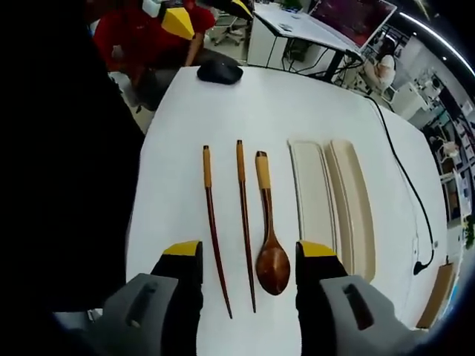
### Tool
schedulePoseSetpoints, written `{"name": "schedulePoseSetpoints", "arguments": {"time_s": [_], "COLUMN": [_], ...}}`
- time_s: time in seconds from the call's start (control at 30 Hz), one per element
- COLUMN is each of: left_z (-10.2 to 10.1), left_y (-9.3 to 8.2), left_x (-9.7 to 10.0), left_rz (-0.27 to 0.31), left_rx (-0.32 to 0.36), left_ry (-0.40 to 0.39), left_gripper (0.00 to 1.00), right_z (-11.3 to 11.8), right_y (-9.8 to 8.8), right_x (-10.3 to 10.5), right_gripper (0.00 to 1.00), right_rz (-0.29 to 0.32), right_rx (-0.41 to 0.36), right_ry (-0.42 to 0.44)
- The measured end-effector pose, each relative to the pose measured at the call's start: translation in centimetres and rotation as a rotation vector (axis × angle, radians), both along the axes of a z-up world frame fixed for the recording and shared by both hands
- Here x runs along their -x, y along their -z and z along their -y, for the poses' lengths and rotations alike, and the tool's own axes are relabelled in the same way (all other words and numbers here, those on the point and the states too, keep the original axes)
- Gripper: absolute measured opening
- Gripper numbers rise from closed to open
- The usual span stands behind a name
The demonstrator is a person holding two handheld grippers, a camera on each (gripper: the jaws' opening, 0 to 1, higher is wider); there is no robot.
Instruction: Arrange the utensils inside the cutlery case until each visible utensil rests in its matching compartment.
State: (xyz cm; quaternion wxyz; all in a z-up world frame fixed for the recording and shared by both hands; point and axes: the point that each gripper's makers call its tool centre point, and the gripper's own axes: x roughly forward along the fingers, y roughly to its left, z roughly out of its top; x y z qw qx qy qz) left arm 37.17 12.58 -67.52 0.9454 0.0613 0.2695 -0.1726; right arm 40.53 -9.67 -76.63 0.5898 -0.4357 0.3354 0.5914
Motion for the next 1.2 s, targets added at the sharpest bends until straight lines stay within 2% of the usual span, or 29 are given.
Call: {"name": "schedulePoseSetpoints", "arguments": {"time_s": [0.47,0.57,0.77,0.9,1.0,1.2], "left_z": [-0.1,0.1,-0.1,-0.2,-0.3,-0.2], "left_y": [0.1,0.2,0.1,0.0,-0.3,0.1], "left_x": [-0.6,-0.5,-0.2,0.0,0.0,0.3], "left_rz": [0.008,0.005,0.002,0.001,0.016,0.014], "left_rx": [0.008,0.004,0.002,0.003,-0.005,-0.001], "left_ry": [-0.015,-0.011,-0.018,-0.023,-0.028,-0.032], "left_gripper": [0.78,0.78,0.78,0.77,0.72,0.72], "right_z": [-0.4,-0.8,-0.2,-0.4,-0.5,-0.8], "right_y": [0.5,0.6,1.4,1.4,1.5,1.5], "right_x": [0.2,0.8,1.1,1.4,1.5,2.0], "right_gripper": [0.46,0.46,0.44,0.43,0.42,0.41], "right_rz": [-0.018,-0.068,-0.068,-0.077,-0.075,-0.080], "right_rx": [0.008,-0.043,-0.019,-0.022,-0.019,-0.018], "right_ry": [-0.041,-0.015,-0.026,-0.041,-0.046,-0.059]}}
